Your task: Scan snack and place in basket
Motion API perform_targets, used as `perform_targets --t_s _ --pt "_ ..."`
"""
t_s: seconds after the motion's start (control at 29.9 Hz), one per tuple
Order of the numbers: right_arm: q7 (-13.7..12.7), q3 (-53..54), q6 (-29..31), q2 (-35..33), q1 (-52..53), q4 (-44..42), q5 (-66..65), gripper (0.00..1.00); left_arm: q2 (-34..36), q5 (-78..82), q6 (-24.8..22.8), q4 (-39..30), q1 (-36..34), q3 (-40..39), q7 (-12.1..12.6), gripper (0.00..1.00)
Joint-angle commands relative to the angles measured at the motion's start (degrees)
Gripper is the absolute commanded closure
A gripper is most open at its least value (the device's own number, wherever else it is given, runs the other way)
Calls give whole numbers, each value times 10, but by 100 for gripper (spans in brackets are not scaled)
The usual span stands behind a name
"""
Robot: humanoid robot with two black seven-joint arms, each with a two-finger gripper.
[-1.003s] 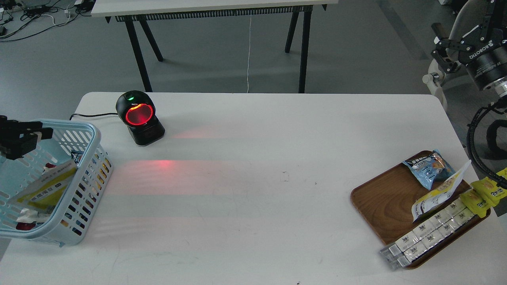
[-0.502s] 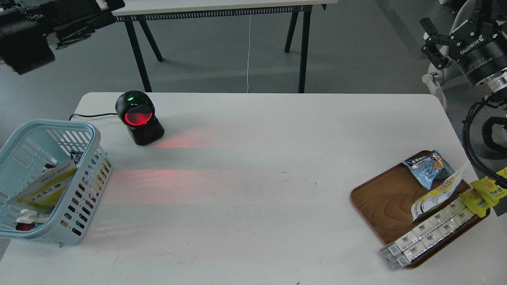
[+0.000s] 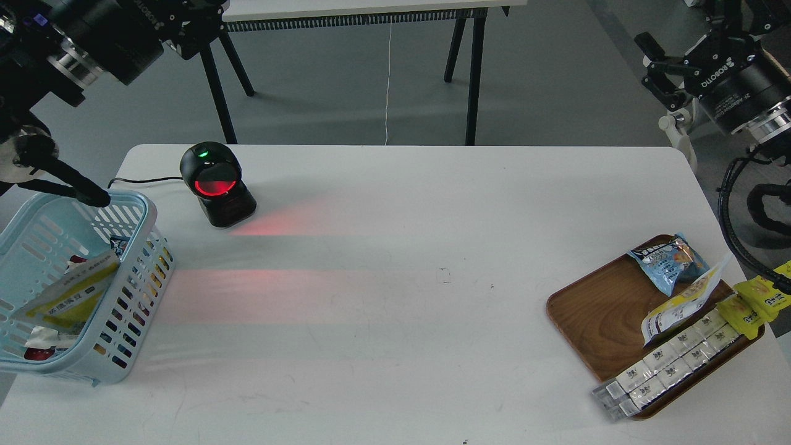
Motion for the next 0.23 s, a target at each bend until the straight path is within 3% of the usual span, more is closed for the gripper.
perform_targets --t_s 0.0,0.2 --pt "0 -1 0 1 0 1 1 1 0 -11 -4 3 0 -8 0 1" --pt "0 10 0 4 0 -6 8 1 -4 4 -5 4 1 -10 0 1"
